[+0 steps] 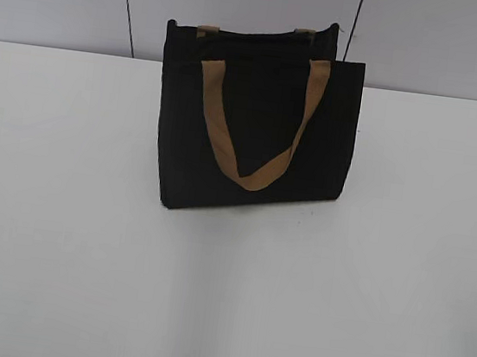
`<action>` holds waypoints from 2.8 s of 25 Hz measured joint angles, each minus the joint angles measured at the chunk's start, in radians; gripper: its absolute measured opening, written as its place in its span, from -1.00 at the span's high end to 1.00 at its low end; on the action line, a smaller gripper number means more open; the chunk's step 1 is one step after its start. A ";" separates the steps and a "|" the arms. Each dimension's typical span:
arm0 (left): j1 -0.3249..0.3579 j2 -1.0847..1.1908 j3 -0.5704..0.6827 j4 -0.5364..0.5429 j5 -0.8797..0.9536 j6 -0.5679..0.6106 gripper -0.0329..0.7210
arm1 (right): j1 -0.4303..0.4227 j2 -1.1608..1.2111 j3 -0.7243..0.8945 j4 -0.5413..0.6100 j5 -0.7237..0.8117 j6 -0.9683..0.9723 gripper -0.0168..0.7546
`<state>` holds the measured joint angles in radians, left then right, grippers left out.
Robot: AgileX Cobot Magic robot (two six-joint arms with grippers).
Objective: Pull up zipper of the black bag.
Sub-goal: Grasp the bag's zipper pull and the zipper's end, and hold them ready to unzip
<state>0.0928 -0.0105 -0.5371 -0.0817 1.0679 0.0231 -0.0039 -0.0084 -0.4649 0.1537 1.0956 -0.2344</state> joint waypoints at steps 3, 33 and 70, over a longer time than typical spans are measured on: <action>0.000 0.000 0.000 0.000 0.000 0.000 0.29 | 0.000 0.000 0.000 0.000 0.000 0.000 0.12; 0.000 0.003 0.000 0.000 0.000 0.000 0.27 | 0.000 0.000 0.000 0.000 0.000 0.000 0.12; -0.226 0.746 0.032 0.014 -1.198 0.135 -0.53 | 0.000 0.000 0.000 0.000 0.000 0.000 0.12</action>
<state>-0.1334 0.7350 -0.5048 -0.0676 -0.1300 0.1577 -0.0039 -0.0084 -0.4649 0.1537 1.0956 -0.2344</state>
